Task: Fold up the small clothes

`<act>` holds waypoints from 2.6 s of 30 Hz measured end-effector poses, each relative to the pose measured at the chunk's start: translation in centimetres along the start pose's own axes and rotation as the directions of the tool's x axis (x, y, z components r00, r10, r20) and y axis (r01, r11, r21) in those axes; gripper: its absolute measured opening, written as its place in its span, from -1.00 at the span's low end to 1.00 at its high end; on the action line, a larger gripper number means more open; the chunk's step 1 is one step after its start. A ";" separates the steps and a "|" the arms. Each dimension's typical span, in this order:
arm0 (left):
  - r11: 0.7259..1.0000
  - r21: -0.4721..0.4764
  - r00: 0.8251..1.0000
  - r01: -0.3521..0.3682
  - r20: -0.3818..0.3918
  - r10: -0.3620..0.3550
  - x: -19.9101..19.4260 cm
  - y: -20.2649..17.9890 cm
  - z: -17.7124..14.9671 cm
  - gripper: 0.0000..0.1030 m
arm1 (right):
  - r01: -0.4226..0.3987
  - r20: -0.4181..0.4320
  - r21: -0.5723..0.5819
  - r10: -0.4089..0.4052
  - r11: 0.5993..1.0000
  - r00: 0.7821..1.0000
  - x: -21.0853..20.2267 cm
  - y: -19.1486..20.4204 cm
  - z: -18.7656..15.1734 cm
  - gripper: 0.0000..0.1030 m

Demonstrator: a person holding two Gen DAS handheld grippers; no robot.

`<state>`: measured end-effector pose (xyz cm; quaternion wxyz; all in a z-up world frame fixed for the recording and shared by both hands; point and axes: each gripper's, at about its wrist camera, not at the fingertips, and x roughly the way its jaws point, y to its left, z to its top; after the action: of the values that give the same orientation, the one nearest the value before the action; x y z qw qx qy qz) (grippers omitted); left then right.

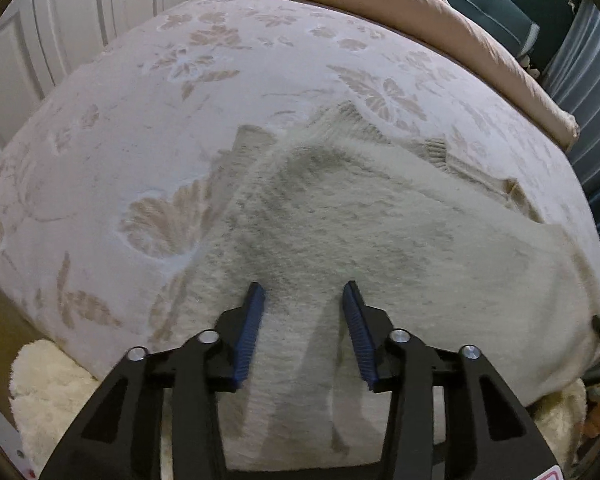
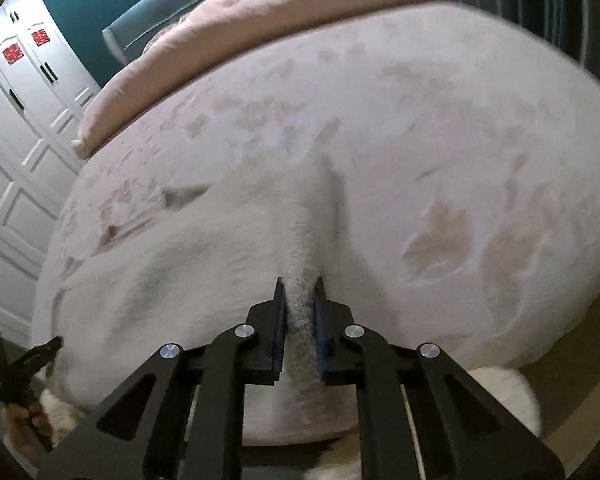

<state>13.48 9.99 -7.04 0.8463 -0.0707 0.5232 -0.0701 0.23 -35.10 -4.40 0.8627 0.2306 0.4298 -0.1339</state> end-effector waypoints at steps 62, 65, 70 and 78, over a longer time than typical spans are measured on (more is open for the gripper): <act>0.982 -0.079 0.985 0.172 -0.012 -0.174 5.3 -0.5 11.9 0.17 | 0.030 -0.066 -0.073 -0.035 0.997 0.997 10.1 4.7 9.0 -0.25; 0.974 -0.067 0.974 0.215 -0.061 -0.219 7.3 -1.4 12.0 -0.71 | -0.002 -0.102 -0.045 -0.002 0.999 0.995 10.7 4.4 9.3 -0.83; 0.970 -0.081 0.973 0.228 0.062 -0.223 4.9 -0.5 13.9 -0.84 | -0.092 0.078 -0.015 0.093 0.996 0.993 5.9 4.7 10.9 -0.85; 0.987 -0.104 0.993 0.119 -0.010 -0.121 9.2 0.3 13.4 -0.78 | 0.086 -0.050 -0.077 -0.090 0.993 0.995 11.0 4.7 10.3 -0.68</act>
<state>29.53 9.13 -9.22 0.8316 -0.1451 0.5277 -0.0944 15.78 -36.73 -6.49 0.8521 0.1826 0.4671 -0.1495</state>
